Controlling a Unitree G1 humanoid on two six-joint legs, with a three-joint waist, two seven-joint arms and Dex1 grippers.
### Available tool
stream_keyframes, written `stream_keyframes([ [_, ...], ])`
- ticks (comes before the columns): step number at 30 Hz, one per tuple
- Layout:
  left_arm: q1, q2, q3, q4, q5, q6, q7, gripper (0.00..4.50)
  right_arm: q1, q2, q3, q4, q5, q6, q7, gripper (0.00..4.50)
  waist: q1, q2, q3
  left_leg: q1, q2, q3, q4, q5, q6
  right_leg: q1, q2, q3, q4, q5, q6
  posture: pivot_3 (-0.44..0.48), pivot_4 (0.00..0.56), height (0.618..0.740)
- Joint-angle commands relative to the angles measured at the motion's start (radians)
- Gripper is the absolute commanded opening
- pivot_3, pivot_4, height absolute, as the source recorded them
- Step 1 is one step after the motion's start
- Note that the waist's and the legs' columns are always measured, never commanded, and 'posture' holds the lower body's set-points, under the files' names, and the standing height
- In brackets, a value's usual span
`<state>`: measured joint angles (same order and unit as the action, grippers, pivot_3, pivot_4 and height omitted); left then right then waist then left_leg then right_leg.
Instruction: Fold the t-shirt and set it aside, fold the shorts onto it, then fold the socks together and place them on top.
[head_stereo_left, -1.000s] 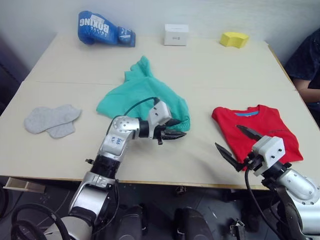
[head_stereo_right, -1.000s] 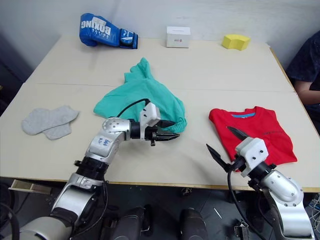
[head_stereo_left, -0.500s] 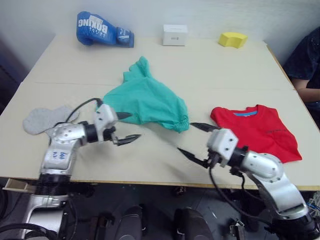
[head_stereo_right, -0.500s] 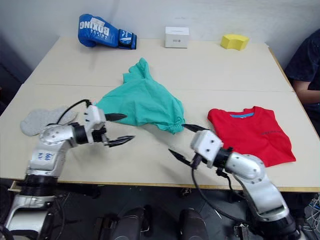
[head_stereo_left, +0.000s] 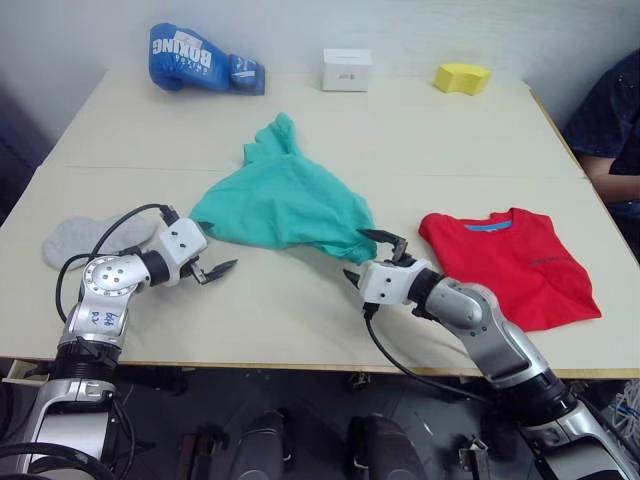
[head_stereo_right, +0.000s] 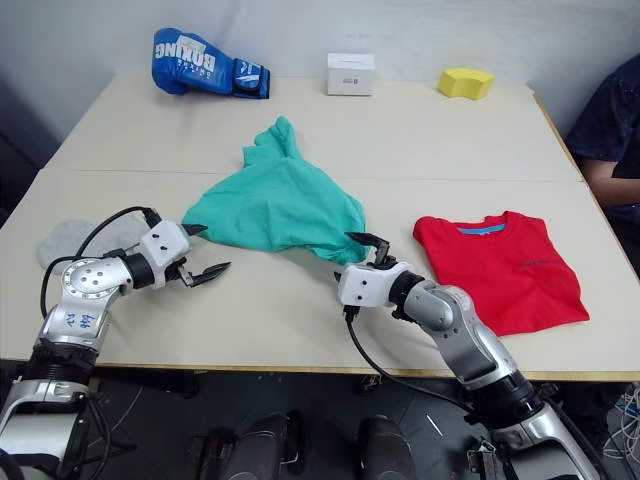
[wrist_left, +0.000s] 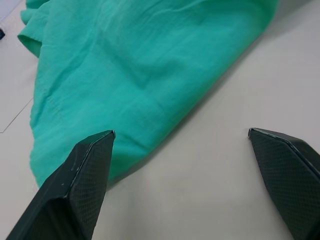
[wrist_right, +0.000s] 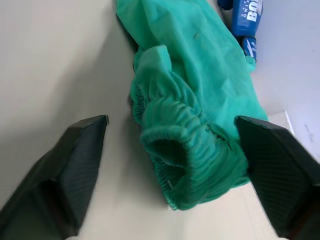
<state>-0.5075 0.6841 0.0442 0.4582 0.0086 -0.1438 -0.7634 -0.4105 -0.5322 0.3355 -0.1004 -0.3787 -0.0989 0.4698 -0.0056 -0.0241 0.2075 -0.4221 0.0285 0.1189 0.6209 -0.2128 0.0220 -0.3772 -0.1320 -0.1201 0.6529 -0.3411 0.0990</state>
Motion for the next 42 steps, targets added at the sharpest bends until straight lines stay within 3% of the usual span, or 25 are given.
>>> stream_keyframes([
  [1,-0.014,0.006,-0.007,0.019,0.016,0.009,0.021,4.5,-0.013,0.022,-0.019,0.003,-0.008,-0.029,-0.027,2.86,0.0,0.0,0.0,0.0,0.0,0.0,0.0,0.0,0.0,0.0,0.0,0.0,0.0,0.0,0.0,0.0,0.15,0.74],
  [6,-0.03,0.011,-0.009,0.043,0.014,0.035,0.032,4.5,-0.014,0.04,-0.032,0.007,-0.001,-0.056,-0.033,0.96,-0.001,0.0,0.0,0.0,0.0,0.0,0.001,0.0,0.0,0.0,0.001,0.0,0.001,0.0,0.0,0.0,0.15,0.74],
  [9,-0.044,0.028,-0.014,0.065,-0.003,0.054,-0.015,4.5,-0.009,0.046,-0.042,-0.009,0.02,-0.069,-0.028,0.05,-0.001,0.0,0.0,0.0,0.0,0.0,0.001,0.0,0.0,0.0,0.001,0.0,0.001,0.0,0.0,0.0,0.15,0.74],
  [13,-0.081,0.033,-0.016,0.104,-0.023,0.068,-0.066,4.5,-0.009,0.087,-0.093,-0.025,0.112,-0.049,-0.024,0.02,-0.003,0.0,0.0,0.0,0.0,0.0,0.001,0.0,0.0,0.0,0.001,-0.001,0.001,0.0,0.0,0.0,0.15,0.74],
  [19,-0.201,-0.016,-0.116,0.257,0.066,-0.03,-0.07,4.5,-0.037,0.127,-0.141,-0.041,0.249,-0.008,0.041,0.02,0.005,0.0,0.0,0.0,0.0,0.001,0.001,0.0,0.0,0.0,0.003,-0.002,0.001,0.0,0.0,0.0,0.15,0.74],
  [30,-0.463,-0.057,-0.311,0.721,0.373,-0.23,0.371,4.5,-0.063,0.094,-0.18,-0.083,0.331,0.001,0.114,0.02,0.004,-0.001,-0.001,0.0,-0.001,0.0,0.008,-0.004,0.007,0.002,0.001,-0.003,0.005,0.0,0.001,0.0,0.15,0.74],
  [35,-0.499,-0.077,-0.318,0.802,0.372,-0.218,0.399,4.5,-0.058,0.077,-0.194,-0.089,0.338,-0.01,0.119,0.02,-0.003,0.0,-0.002,0.001,0.0,0.001,0.008,-0.005,0.007,0.001,0.0,-0.002,0.005,0.0,0.001,0.0,0.15,0.74],
  [38,-0.508,-0.094,-0.288,0.822,0.331,-0.216,0.34,3.87,-0.05,0.069,-0.198,-0.093,0.344,-0.02,0.124,0.0,-0.003,0.0,-0.002,0.002,0.001,0.001,0.008,-0.005,0.007,0.001,0.001,-0.002,0.006,0.0,0.0,0.0,0.15,0.74],
  [42,-0.504,-0.1,-0.238,0.831,0.286,-0.199,0.272,2.56,-0.035,0.064,-0.207,-0.086,0.353,-0.038,0.13,0.0,-0.003,0.0,-0.002,0.001,0.001,0.001,0.008,-0.005,0.006,0.001,0.001,-0.003,0.006,0.0,0.0,0.0,0.15,0.74],
])
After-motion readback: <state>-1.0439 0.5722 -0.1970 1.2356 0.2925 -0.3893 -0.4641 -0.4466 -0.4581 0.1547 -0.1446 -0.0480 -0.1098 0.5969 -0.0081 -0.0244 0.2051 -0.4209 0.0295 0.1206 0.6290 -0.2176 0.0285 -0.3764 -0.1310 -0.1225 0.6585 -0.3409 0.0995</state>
